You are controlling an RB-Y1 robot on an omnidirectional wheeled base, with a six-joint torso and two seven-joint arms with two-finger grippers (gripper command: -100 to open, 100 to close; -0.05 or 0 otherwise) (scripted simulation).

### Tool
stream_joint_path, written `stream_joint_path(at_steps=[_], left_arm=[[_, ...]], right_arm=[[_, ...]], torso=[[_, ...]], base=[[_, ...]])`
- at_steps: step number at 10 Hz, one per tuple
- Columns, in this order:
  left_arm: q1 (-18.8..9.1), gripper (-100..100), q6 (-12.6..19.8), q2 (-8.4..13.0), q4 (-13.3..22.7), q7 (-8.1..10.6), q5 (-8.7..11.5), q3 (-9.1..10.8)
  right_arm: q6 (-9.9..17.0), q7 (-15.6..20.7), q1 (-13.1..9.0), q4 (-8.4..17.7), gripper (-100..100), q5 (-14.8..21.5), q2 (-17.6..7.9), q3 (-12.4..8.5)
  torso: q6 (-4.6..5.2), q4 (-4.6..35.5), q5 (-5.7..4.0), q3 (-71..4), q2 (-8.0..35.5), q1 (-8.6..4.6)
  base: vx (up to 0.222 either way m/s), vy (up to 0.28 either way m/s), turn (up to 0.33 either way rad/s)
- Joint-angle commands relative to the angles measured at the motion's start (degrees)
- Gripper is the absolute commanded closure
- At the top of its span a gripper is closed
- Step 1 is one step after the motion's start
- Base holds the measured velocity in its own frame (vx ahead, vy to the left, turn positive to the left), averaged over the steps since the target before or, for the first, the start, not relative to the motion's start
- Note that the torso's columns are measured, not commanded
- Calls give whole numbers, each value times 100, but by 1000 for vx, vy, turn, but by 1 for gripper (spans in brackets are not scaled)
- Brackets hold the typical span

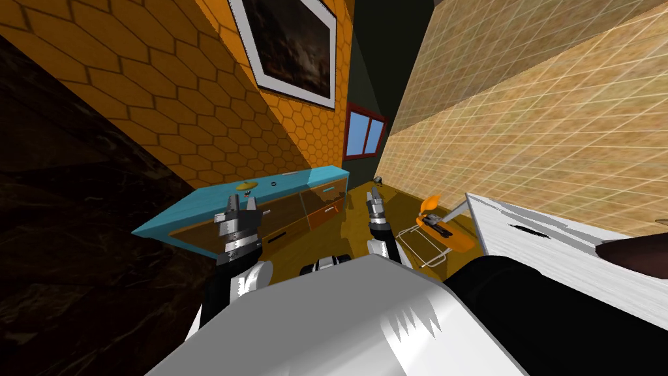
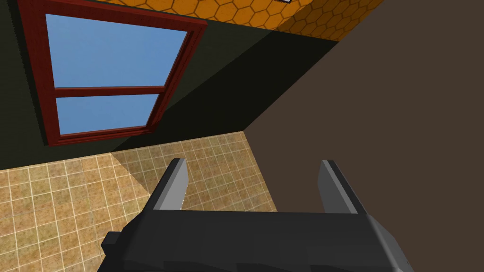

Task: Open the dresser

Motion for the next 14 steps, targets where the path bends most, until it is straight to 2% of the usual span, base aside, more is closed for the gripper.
stream_joint_path(at_steps=[1, 3, 7, 10, 14], left_arm=[[-16, -100, 2, 242, 62, 8, 0, 11], [-53, -100, 5, 547, 204, 27, 0, 39], [-178, -100, 14, 933, 678, 92, 2, 132], [-298, -100, 24, 1066, 1130, 154, 3, 220], [-456, -100, 37, 1126, 1735, 235, 5, 338]], right_arm=[[0, 0, 0, 0, 0, 0, 0, 0], [1, 0, 1, 3, 0, 0, 1, 0], [0, 0, 2, 3, 0, 0, 1, 1], [0, 0, 2, 3, 0, 0, 1, 1], [0, 0, 3, 3, 0, 0, 1, 1]], torso=[[0, 423, 0, -846, 423, 0], [0, 665, -2, -1359, 659, -8], [0, 689, -2, -1388, 682, -9], [0, 691, 0, -1385, 689, 1], [0, 689, -1, -1390, 680, -2]], base=[[24, -15, 11], [53, -45, 19], [100, -100, 32], [131, -129, 41], [141, -136, 40]])
